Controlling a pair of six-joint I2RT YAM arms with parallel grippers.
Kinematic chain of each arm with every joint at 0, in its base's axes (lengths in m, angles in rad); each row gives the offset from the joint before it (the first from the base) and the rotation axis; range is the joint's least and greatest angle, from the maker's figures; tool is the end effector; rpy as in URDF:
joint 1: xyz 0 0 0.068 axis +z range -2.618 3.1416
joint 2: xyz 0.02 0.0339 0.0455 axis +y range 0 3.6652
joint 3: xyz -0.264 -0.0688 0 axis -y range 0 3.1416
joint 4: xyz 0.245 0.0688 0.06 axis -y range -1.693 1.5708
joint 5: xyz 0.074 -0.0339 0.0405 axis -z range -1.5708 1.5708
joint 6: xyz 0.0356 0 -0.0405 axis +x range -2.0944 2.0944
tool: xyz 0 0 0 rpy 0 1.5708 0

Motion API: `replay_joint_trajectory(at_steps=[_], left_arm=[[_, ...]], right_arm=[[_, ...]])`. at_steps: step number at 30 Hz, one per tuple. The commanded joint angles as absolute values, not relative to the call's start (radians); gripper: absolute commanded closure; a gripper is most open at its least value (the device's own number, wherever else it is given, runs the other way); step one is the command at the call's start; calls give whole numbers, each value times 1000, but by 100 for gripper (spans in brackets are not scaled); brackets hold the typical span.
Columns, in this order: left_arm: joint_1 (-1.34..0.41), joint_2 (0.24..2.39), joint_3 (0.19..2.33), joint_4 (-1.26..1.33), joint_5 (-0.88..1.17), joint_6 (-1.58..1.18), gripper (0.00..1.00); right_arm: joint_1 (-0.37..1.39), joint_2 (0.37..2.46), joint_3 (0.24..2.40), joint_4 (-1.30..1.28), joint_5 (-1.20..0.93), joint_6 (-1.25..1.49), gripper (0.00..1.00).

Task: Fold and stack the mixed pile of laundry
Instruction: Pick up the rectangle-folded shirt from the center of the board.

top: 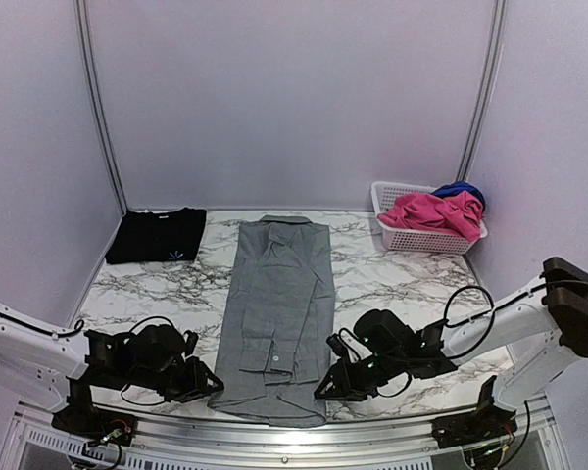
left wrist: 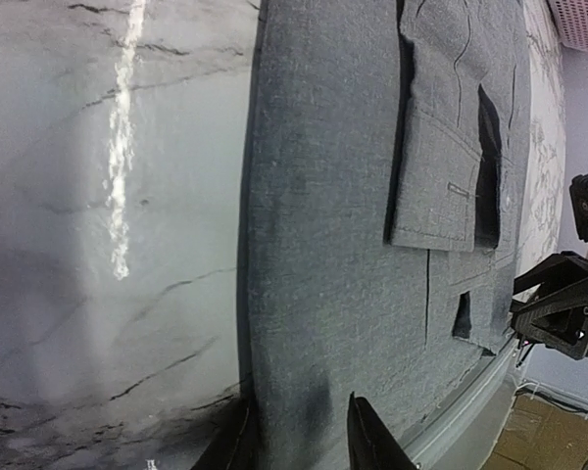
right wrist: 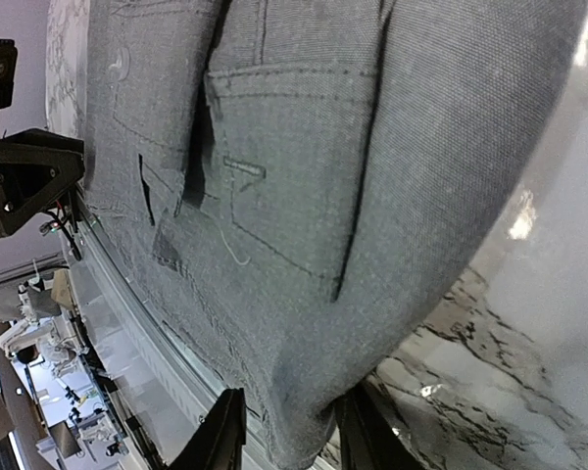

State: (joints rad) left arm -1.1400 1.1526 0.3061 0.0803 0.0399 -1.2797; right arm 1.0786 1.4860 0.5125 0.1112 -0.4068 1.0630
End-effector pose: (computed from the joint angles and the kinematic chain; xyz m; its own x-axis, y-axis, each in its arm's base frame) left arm 0.0818 -0.1814 0.1350 -0.9643 -0.1939 -0.1803 -0.0134 0.7158 -0.6982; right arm 0.1078 0.2309 0.1267 -0.9880 -0.1444 -0.0539 -0.1392 0.6855 0.7147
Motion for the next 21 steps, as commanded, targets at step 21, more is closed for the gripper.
replay_joint_trajectory(at_steps=[21], left_arm=[[-1225,988,499,-75,-41,-1277,100]], right_arm=[[1035,1127,569,-30,-344,1078,100]])
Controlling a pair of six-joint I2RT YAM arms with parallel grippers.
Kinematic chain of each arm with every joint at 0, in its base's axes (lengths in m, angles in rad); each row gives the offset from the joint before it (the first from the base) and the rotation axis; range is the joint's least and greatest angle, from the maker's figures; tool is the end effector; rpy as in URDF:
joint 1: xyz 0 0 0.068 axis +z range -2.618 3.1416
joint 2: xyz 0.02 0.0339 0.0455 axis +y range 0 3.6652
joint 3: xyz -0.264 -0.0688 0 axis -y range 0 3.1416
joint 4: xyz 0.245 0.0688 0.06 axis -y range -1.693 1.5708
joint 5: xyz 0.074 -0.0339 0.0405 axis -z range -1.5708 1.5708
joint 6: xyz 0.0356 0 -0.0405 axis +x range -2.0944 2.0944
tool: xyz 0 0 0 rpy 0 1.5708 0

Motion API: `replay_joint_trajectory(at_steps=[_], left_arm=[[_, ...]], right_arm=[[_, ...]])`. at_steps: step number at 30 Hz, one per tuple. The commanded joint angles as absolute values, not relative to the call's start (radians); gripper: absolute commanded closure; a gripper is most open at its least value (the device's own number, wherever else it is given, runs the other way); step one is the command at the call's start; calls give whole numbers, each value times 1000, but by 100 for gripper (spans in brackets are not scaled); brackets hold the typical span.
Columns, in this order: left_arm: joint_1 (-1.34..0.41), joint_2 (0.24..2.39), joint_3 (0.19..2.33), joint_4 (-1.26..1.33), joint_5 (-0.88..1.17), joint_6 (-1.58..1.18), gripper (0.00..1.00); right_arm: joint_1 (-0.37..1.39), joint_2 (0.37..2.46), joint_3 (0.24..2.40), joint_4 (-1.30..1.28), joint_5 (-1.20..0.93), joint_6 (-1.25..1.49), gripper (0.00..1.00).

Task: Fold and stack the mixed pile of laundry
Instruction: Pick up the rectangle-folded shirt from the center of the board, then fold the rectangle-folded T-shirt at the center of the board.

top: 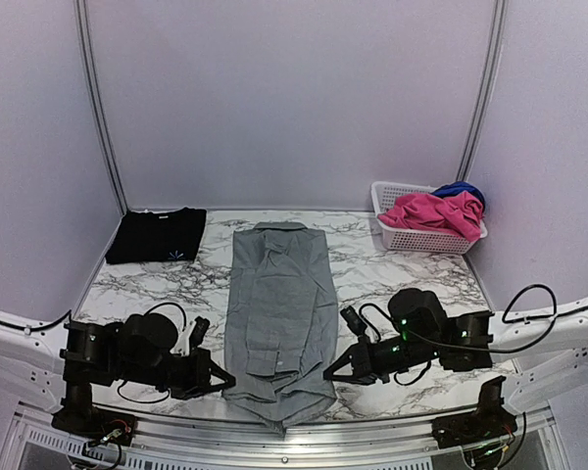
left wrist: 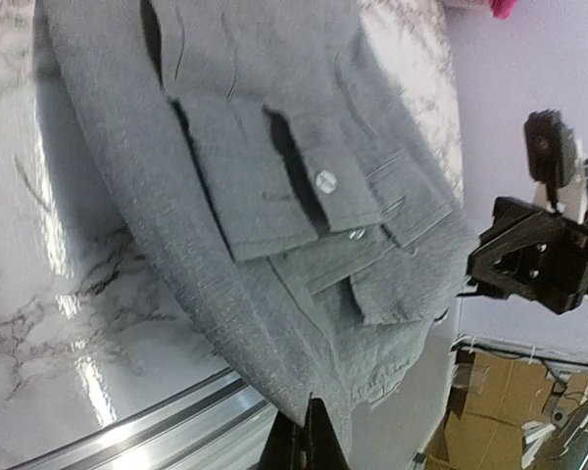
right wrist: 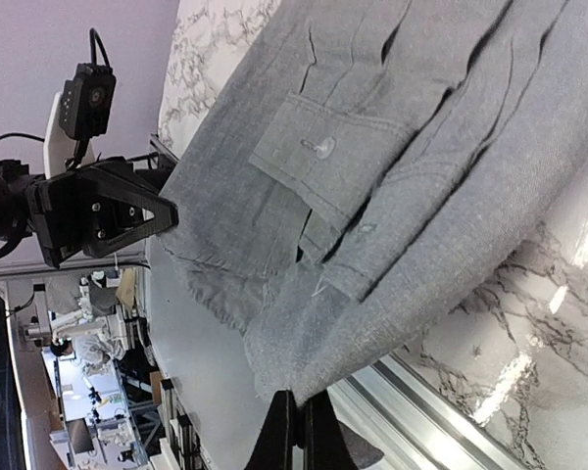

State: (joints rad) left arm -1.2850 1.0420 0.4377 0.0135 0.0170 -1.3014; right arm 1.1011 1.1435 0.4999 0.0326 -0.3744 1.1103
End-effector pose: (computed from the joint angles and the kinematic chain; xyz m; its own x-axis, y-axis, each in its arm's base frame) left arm 0.0596 -0.2050 0.1906 -0.9703 -0.1164 -0.2119 0.1050 0.5866 -0.8031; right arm 0.0926 0.2113 0.1933 -0.9803 -0.0892 -0.1760 -0.1965 0.5268 0.8270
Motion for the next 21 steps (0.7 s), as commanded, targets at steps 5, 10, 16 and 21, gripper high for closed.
replay_joint_trajectory(at_steps=[5,10,16,21], left_arm=[[-1047,1043,573,-75,30,-1183,100],[-884,1184,707,-71,132,-1070,100],[-716,1393,857,-31,234,-962,100],[-642,1597,999,-22,308,-902,100]], right_arm=[[854,1176,663,-34,-406,961,100],[706,1307,799,-38,-505,848,100],[562,1511,960,-42,-593,745,100],[472,1682,1075,-21,-669,697,100]])
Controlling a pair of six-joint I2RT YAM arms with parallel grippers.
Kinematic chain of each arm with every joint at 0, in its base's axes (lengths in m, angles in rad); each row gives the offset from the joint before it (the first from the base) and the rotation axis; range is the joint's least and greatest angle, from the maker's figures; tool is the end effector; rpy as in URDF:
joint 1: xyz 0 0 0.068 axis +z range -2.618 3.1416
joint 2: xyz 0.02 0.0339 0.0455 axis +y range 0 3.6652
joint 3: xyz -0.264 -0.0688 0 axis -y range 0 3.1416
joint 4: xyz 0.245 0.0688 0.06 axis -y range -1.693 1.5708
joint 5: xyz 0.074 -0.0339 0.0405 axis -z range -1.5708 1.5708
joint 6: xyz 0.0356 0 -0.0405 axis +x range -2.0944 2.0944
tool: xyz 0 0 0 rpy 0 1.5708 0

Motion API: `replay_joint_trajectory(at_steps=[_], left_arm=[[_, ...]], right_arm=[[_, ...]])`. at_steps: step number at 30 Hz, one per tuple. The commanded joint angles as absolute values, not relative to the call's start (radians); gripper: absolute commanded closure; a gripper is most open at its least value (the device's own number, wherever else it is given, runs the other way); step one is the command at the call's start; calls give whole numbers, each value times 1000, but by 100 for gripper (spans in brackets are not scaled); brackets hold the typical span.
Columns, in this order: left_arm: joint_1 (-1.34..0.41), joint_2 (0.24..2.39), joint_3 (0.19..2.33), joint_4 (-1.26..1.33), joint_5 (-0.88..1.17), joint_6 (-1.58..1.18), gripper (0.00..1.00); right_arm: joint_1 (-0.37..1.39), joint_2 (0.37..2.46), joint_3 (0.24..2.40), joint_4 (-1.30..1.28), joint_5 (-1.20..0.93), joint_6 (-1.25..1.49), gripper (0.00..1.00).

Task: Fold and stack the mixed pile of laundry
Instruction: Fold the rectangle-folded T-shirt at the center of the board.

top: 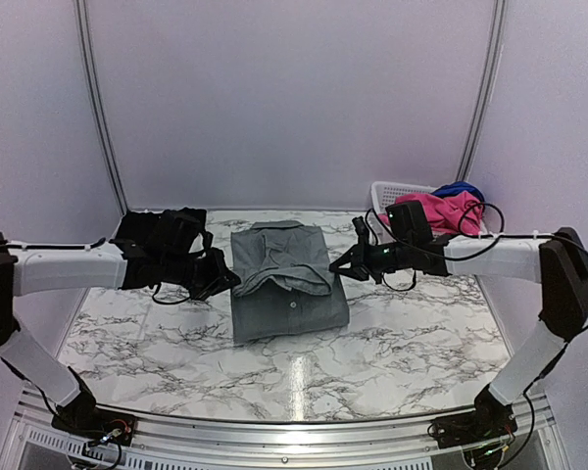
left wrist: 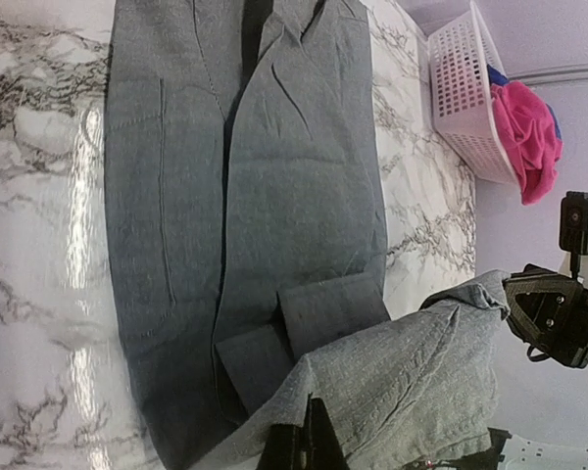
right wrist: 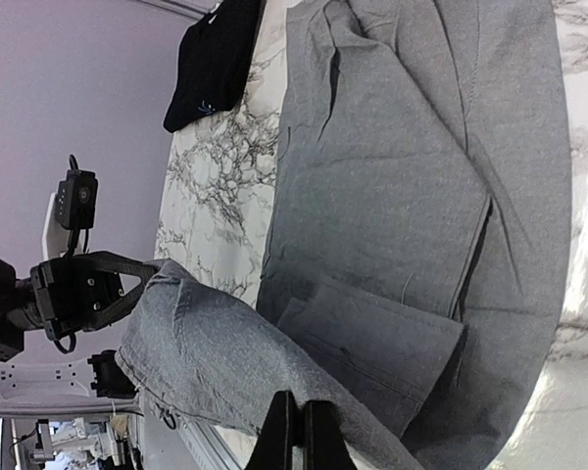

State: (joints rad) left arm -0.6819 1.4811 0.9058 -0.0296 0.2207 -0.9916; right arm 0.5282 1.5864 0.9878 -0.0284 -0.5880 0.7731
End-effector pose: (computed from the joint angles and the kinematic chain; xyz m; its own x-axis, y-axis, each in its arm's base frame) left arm 0.2466 -0.2103 0.2316 -0.8733 -0.3428 -0.3460 0.0436 0.6525 -0.7565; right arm 0.2874 0.1905 0.2282 -0.9265 0.1321 -0.3523 -0.2239 0.5588 0.7985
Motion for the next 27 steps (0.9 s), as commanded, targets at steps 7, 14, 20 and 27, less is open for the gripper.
replay_joint_trajectory(at_steps=[7,14,20,27], left_arm=[[-583,1806,1070,65,336,-910,100],[-552,1938,1131,109,343,-924,100],[-551,2013,1196,96,357,-913,100],[-539,1986,1217,51,358,-900,66]], right_arm=[[420,1911,1218,38,-739,668,100],[393,2033,1269,79,-745,660,100],[377,2068,1277,71,-743,650,94],[368,1904,1299,-61,-702,574,49]])
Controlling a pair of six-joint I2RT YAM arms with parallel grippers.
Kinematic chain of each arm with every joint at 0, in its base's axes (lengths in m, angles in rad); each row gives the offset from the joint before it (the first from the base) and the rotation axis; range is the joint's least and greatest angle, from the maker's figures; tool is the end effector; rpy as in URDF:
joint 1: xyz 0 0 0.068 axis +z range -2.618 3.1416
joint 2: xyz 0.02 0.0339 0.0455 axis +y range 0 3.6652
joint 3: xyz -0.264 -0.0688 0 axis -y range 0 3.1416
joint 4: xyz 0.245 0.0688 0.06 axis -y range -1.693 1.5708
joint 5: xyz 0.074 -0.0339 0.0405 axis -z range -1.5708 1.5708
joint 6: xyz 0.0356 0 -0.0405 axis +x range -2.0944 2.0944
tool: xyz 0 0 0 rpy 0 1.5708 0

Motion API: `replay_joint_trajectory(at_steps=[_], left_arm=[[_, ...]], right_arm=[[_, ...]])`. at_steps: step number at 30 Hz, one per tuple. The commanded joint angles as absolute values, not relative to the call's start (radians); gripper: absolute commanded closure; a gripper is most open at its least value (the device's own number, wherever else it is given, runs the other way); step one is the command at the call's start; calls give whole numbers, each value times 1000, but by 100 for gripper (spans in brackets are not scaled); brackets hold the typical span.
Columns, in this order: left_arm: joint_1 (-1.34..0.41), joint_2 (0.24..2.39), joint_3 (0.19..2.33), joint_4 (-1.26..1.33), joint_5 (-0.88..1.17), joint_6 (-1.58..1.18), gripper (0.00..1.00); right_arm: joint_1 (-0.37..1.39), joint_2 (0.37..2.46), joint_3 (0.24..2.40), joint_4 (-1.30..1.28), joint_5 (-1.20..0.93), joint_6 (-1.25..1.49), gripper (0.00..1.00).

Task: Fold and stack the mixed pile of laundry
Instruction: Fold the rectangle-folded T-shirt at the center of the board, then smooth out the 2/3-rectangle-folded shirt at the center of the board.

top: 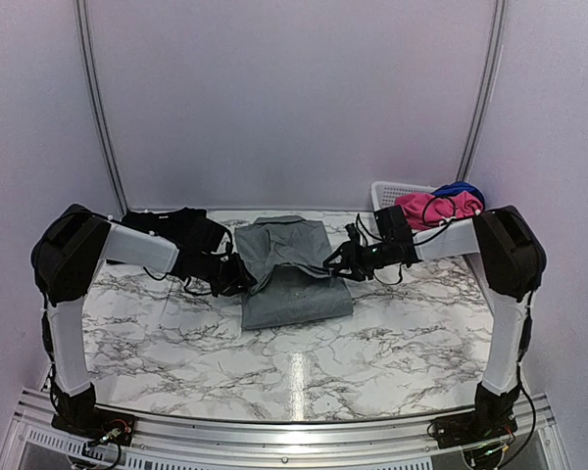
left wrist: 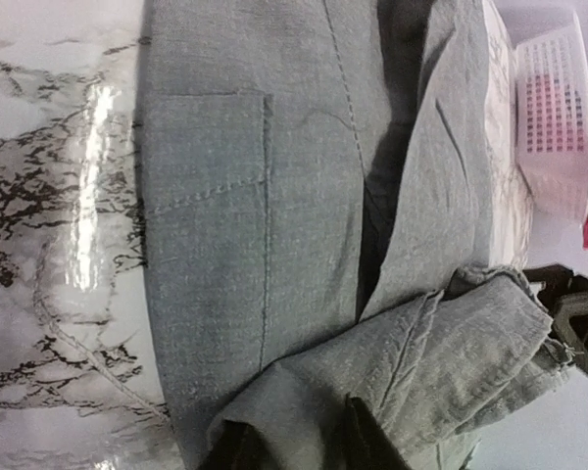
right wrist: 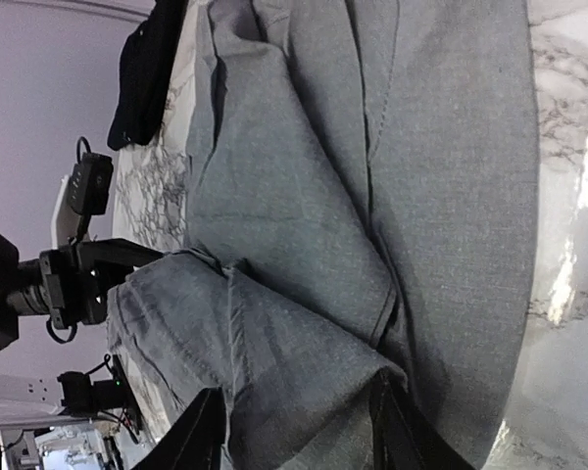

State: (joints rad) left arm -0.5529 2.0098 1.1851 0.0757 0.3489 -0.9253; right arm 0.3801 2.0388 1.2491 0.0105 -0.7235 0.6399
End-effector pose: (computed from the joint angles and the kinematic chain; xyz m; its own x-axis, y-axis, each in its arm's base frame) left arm 0.3521 -0.2316 0.1401 -0.9130 -0.3187 -0.2546 -0.0378 0.6877 -0.7251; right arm 0.3867 0.1799 0.1466 -0.9507 0.1021 -0.2929 -0.1843 0.5738 0.7980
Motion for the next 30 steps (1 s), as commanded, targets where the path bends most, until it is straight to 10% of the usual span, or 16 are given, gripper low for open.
replay_joint_trajectory(at_steps=[1,6,11,30], left_arm=[[-532,1965,1216,51,349,-898,57],[-465,1856,1234,39,309,-881,24],[-455,1736,1238,-90,300,-745,2],[-778,1929,1076,467,531,-943,1]], right_arm=[[365,1875,1296,-86,-694,557,46],[357,1733,1287,-245,-649,432,21],[381,1647,1205,-216,-746,427,25],[452,2039,1111,265,-1094,638,40]])
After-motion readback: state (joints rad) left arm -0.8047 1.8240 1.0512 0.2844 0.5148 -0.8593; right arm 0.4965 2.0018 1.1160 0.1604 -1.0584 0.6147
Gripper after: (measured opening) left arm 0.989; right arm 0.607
